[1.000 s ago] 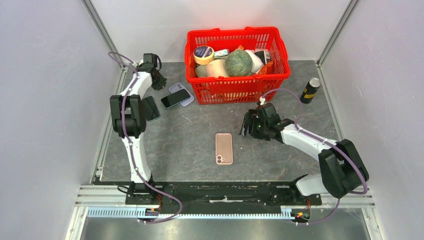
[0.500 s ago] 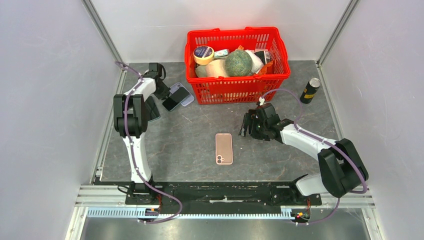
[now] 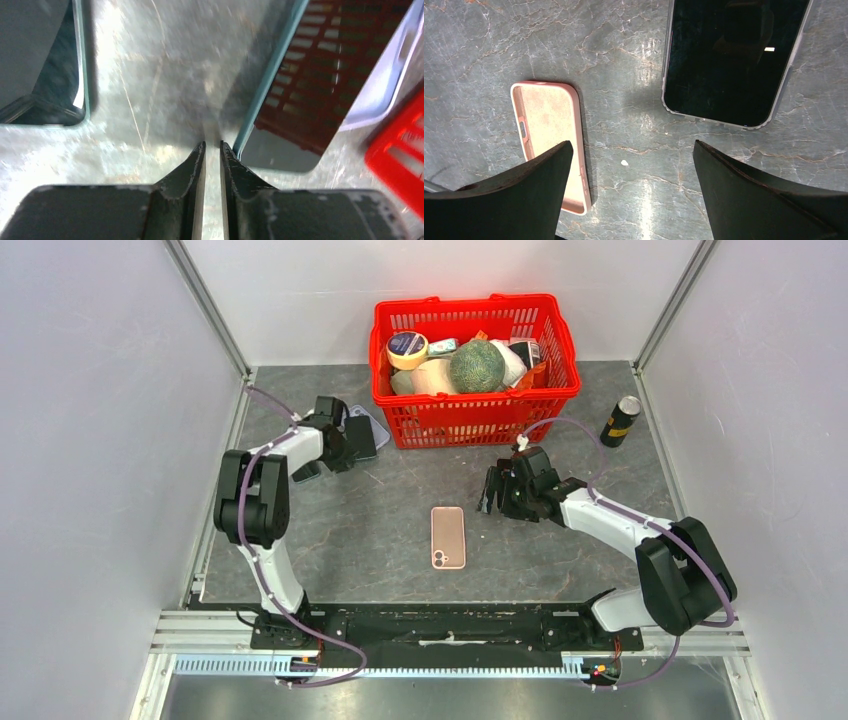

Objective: Put the phone into the phone case

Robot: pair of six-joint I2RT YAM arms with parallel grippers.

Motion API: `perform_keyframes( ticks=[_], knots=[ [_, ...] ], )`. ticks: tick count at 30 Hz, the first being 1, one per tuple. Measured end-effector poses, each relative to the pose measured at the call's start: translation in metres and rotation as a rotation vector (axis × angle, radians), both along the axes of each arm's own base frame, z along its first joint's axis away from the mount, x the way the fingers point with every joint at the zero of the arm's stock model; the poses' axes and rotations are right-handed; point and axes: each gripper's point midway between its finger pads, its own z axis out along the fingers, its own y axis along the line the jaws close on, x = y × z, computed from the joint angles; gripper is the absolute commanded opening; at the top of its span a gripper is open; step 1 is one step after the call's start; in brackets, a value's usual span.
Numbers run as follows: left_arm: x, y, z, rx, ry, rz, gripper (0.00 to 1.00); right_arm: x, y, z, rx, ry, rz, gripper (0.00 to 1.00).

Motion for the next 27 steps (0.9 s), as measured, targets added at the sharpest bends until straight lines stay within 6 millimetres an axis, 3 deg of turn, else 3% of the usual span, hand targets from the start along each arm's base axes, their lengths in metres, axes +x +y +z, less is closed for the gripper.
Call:
perform_keyframes(
  ticks=[5,12,19,27],
  knots=[
    [-0.022,-0.015,0.004,0.015,0.011,-0.045,0.46,-0.001,0.002,0.0,0.001,0.0,0.008,0.97],
    [-0.015,-0.002,0.037,0.064,-0.075,-0.045,0.61,-0.002,0.003,0.0,0.0,0.002,0.01,0.97],
    [0.006,-0.013,0.043,0.073,-0.115,-0.211,0.79,-0.003,0.002,-0.004,-0.005,0.011,0.01,0.97],
    [0.036,-0.026,0.029,0.079,-0.131,-0.352,0.86,-0.004,0.003,-0.006,-0.009,0.018,0.015,0.97]
  ],
)
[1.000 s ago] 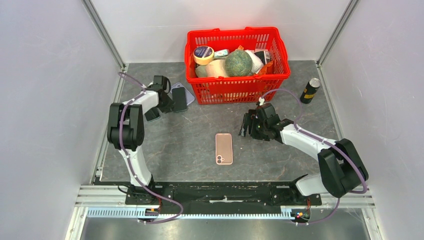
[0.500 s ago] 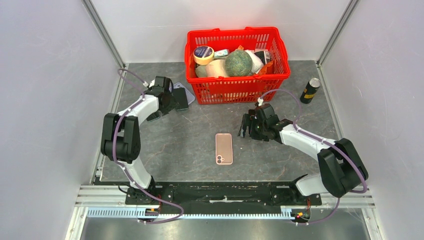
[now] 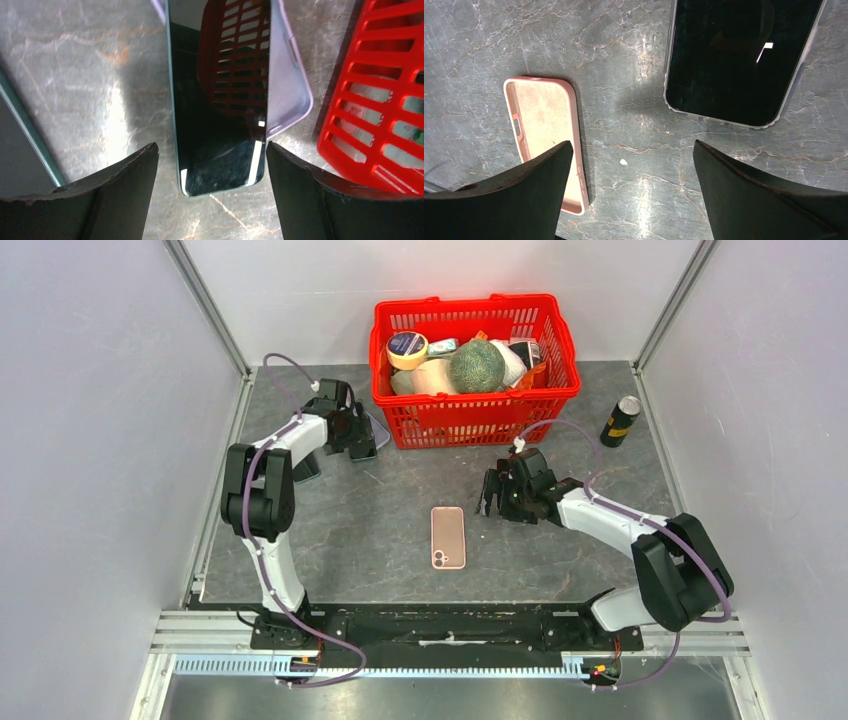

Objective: Put the phone into the phone case

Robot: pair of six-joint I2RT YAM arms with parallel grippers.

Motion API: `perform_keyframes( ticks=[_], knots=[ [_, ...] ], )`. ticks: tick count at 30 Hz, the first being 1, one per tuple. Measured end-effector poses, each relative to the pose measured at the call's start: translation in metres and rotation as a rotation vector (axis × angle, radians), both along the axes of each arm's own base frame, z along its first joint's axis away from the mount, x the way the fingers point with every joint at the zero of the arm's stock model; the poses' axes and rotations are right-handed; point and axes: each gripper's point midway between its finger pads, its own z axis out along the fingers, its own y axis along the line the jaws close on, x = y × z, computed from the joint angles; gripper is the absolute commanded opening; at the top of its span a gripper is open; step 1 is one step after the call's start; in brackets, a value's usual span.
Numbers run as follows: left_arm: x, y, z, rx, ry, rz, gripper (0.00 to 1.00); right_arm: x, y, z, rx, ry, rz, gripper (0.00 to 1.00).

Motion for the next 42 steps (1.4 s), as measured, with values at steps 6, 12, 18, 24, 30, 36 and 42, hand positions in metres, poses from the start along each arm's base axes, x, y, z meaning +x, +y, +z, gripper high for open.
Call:
perform_keyframes(
  ticks=[6,12,18,24,30,36,42],
  knots=[
    [0.016,-0.007,0.001,0.004,-0.021,-0.08,0.88,0.0,0.0,-0.002,-0.004,0.006,0.002,0.97],
    [0.021,-0.011,-0.007,0.009,-0.009,-0.123,0.88,-0.001,0.0,-0.005,-0.011,0.014,0.005,0.97],
    [0.018,-0.012,-0.019,0.009,0.016,-0.131,0.88,-0.001,0.0,-0.005,-0.011,0.014,0.006,0.97],
    [0.018,-0.012,-0.019,0.015,0.016,-0.133,0.78,-0.001,0.001,-0.005,-0.011,0.013,0.01,0.97],
    [0.019,-0.008,-0.02,0.039,0.015,-0.118,0.65,-0.002,0.001,-0.005,-0.011,0.012,0.012,0.97],
    [0.017,-0.007,-0.02,0.045,0.007,-0.095,0.5,-0.002,0.001,-0.005,-0.011,0.012,0.012,0.97],
    [-0.003,-0.005,-0.017,0.011,-0.003,-0.045,0.39,-0.002,0.002,-0.005,-0.011,0.012,0.014,0.97]
  ],
)
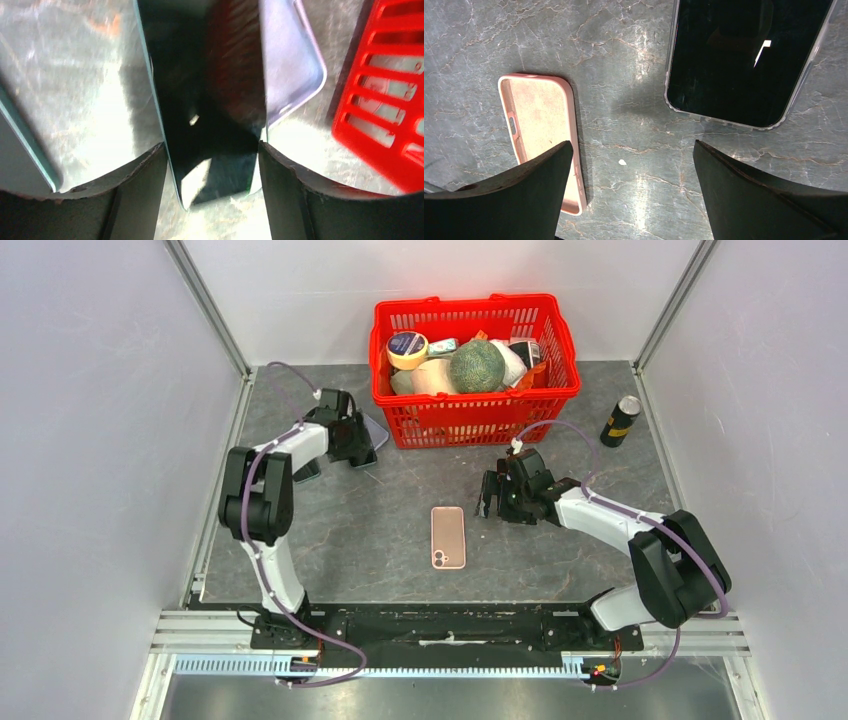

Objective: Put the phone into the phone case

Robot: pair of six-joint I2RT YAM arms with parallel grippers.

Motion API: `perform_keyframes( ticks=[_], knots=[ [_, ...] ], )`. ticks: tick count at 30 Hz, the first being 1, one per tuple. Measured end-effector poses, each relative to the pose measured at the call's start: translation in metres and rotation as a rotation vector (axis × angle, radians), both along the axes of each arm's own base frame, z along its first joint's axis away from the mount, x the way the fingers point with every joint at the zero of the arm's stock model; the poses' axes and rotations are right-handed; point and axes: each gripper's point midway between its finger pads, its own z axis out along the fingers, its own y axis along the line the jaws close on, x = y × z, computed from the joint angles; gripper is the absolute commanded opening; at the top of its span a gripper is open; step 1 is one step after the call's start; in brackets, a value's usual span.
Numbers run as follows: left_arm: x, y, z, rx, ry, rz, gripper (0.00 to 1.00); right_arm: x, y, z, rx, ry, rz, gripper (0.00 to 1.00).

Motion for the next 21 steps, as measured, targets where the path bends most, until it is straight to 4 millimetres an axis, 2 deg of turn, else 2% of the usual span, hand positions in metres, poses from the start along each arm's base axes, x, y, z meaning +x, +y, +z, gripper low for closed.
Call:
perform_keyframes(
  ticks=[6,11,14,15,16,17,19,21],
  knots=[
    [-0.04,0.006,-0.001,-0.032,0.047,0.056,0.32,0.0,0.0,0.0,0.001,0.0,0.001,0.97],
    [-0.063,0.006,-0.002,-0.063,0.066,0.089,0.25,-0.001,0.001,0.0,0.001,0.0,0.005,0.97],
    [-0.073,0.007,-0.002,-0.075,0.074,0.107,0.25,-0.001,0.001,0.0,0.001,0.0,0.005,0.97],
    [-0.075,0.007,-0.001,-0.078,0.074,0.112,0.27,-0.001,0.002,0.0,0.001,0.0,0.006,0.97],
    [-0.076,0.007,-0.001,-0.083,0.074,0.118,0.34,-0.001,0.002,0.0,0.001,0.0,0.007,0.97],
    [-0.077,0.007,0.0,-0.086,0.073,0.123,0.48,-0.001,0.002,0.0,0.001,0.0,0.007,0.97],
    [-0.08,0.007,0.004,-0.099,0.065,0.141,0.68,-0.001,0.002,0.0,0.001,0.0,0.007,0.97],
    [-0.08,0.006,0.011,-0.113,0.049,0.154,0.78,-0.001,0.002,0.0,0.001,0.0,0.007,0.97]
  ],
)
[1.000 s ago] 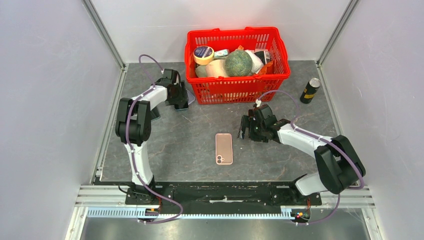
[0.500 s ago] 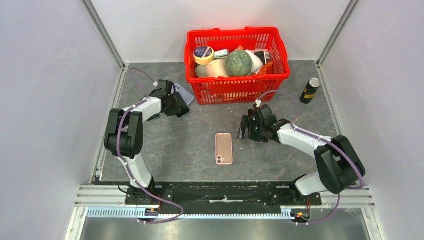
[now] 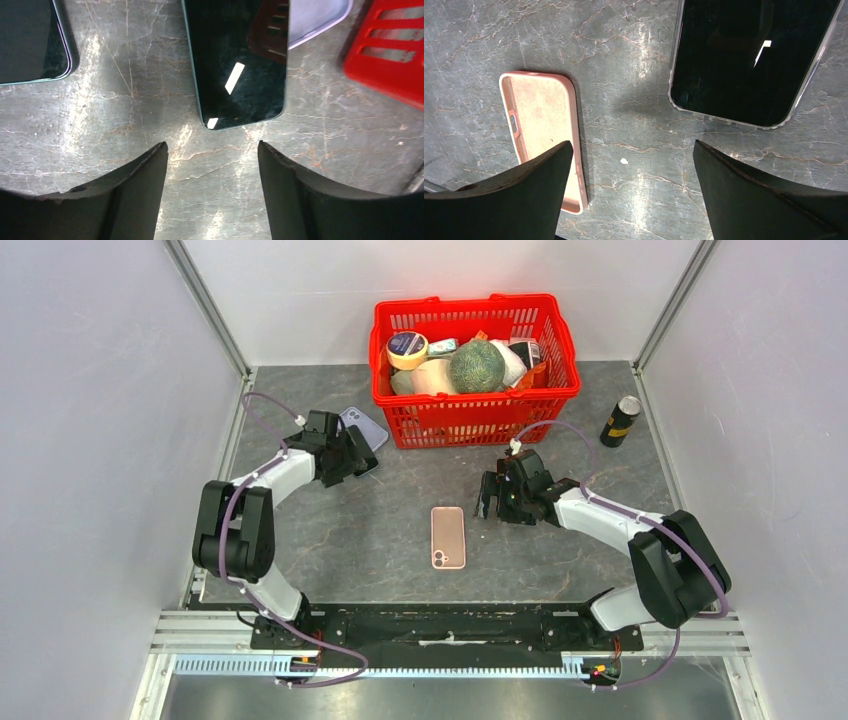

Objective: Put the phone into the phone case

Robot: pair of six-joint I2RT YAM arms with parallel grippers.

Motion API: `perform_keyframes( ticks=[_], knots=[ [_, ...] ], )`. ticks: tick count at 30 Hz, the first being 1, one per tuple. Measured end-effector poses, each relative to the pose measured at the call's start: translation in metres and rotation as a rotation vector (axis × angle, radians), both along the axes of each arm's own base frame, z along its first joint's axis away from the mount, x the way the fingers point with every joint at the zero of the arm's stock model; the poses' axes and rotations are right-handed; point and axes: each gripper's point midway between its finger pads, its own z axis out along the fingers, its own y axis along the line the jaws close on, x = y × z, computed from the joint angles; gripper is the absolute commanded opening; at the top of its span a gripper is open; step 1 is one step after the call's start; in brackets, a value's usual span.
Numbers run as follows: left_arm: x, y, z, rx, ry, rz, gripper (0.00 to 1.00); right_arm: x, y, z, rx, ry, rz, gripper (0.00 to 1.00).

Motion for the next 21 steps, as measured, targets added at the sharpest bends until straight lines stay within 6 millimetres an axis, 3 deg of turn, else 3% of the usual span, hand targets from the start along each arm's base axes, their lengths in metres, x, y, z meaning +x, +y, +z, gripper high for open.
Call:
perform_keyframes(
  ticks=[7,11,21],
  knots=[
    [0.015,-0.002,0.02,-0.007,-0.06,0.025,0.85,0.0,0.0,0.0,0.0,0.0,0.0,0.97],
    [0.037,-0.004,0.027,0.01,-0.088,0.031,0.87,0.001,0.0,0.001,0.001,-0.002,0.0,0.97],
    [0.058,-0.004,0.009,0.079,-0.055,0.028,0.89,0.001,0.001,0.002,0.002,-0.005,0.0,0.97]
  ],
)
